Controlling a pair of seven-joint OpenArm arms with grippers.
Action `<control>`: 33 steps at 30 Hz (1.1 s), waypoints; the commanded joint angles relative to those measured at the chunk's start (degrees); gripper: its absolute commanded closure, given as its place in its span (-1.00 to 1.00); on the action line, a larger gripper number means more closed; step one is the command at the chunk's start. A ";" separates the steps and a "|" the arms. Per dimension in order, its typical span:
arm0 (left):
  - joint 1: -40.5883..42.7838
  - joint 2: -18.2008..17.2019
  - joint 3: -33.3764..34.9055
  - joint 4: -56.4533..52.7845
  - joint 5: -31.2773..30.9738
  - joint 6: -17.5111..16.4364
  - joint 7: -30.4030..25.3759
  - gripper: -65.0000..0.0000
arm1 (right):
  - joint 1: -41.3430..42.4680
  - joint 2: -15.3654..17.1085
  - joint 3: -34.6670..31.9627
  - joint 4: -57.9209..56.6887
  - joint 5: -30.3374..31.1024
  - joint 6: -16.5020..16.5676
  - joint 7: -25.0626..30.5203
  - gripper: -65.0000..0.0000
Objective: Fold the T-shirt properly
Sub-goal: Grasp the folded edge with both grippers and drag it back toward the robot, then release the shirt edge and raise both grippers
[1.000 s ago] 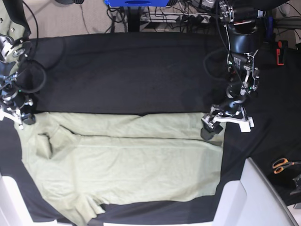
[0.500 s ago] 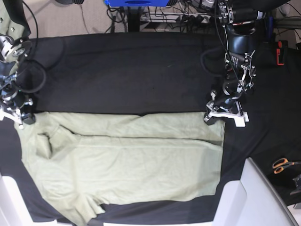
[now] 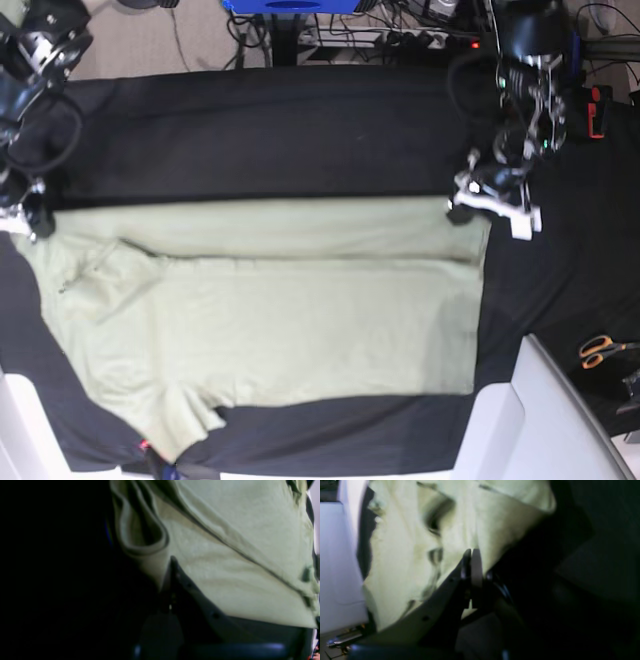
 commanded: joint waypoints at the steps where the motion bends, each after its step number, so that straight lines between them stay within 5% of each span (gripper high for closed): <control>1: 1.05 -0.75 -0.34 2.30 -0.46 -0.45 -0.71 1.00 | -0.07 1.17 0.65 2.68 1.15 0.55 0.13 1.00; 9: 12.75 -0.49 -2.45 12.32 -0.46 -0.45 -0.79 1.00 | -6.84 -2.17 4.26 12.00 1.15 0.55 -5.93 1.00; 19: 22.50 -0.66 -8.52 20.15 -0.11 -0.45 -0.71 1.00 | -15.63 -7.88 4.34 22.46 1.15 0.63 -6.99 1.00; 33: 26.28 -0.84 -10.45 20.23 -0.02 -0.63 -0.79 1.00 | -23.63 -11.49 4.34 26.68 3.87 0.72 -7.87 1.00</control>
